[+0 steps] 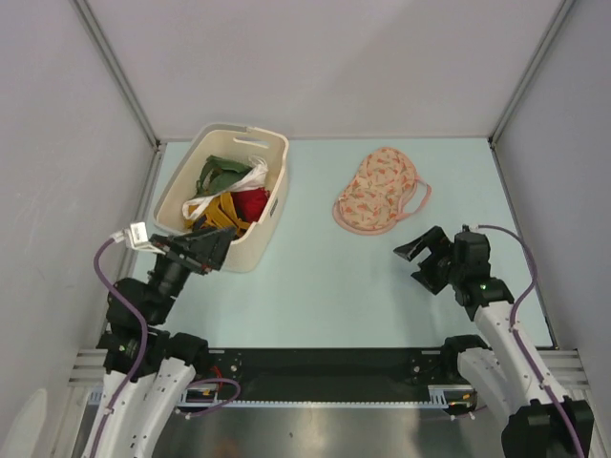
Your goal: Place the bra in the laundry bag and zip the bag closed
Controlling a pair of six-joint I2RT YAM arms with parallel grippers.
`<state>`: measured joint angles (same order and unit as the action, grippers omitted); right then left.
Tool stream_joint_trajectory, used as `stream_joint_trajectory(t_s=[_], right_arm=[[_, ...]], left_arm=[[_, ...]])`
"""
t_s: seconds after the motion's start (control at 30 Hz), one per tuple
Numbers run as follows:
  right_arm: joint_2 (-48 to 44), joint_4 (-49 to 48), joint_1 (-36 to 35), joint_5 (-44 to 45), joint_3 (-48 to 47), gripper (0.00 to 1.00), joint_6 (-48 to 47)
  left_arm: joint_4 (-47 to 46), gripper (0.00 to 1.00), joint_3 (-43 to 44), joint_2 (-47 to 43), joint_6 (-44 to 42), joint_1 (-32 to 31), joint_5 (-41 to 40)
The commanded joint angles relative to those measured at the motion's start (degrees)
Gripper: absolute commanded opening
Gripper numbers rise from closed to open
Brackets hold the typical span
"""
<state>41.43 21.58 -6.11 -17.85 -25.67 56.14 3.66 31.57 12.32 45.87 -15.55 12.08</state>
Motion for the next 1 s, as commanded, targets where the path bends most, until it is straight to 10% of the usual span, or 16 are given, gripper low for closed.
stream_joint_trajectory(t_s=[0.0, 0.37, 0.97], right_arm=[[7.58, 4.79, 1.18, 10.54, -8.76, 1.0, -13.22], [43.54, -0.4, 3.12, 2.21, -30.39, 0.97, -20.9], [67.38, -10.6, 1.36, 8.08, -45.43, 0.36, -10.35]], left_arm=[[27.49, 1.0, 12.09, 8.32, -2.97, 0.43, -15.14], [28.33, 1.0, 21.58, 24.76, -12.46, 0.7, -2.59], [32.64, 0.85, 36.98, 42.27, -31.1, 0.87, 1.11]])
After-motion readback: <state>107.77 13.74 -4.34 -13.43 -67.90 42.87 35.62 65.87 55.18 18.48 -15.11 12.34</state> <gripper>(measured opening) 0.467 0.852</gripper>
